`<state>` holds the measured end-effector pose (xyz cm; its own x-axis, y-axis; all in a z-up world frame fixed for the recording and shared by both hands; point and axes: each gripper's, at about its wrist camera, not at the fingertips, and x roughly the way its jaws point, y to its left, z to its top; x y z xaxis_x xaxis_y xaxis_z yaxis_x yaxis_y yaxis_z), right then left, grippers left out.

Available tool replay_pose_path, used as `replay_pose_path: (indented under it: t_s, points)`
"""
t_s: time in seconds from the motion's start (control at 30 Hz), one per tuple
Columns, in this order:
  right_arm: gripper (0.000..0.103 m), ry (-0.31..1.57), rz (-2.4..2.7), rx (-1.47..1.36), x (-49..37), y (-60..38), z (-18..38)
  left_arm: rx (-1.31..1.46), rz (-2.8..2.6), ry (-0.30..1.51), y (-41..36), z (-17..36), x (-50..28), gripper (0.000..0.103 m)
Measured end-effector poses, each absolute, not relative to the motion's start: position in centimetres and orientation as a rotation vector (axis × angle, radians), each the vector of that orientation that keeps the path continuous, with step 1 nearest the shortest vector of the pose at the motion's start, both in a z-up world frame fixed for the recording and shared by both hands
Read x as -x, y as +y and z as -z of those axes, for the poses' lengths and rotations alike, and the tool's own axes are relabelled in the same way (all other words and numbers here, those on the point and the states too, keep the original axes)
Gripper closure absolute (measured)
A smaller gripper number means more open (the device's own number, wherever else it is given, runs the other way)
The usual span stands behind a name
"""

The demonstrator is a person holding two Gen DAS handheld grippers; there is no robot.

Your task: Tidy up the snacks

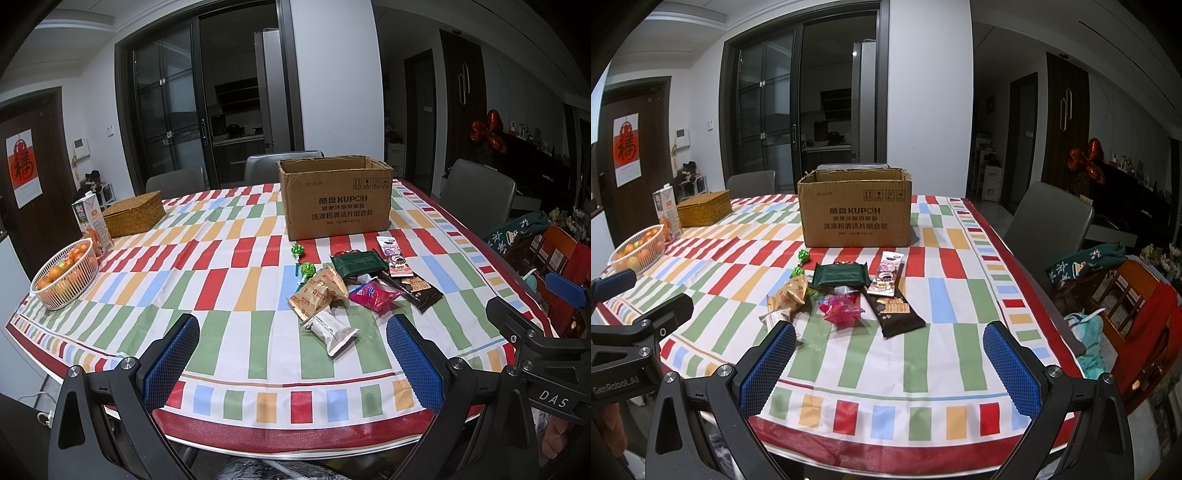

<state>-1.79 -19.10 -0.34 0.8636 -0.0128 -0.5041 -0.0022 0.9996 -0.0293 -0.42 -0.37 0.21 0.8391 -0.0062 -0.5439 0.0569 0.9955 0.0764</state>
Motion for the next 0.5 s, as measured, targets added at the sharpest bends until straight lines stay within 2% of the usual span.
replay_pose_path:
  t_s: [0.5]
  points:
    - [0.001, 0.530, 0.005, 0.028, 1.71, -19.10, 0.52, -0.090, 0.034, 0.574, -0.34, -0.19, 0.43, 0.000]
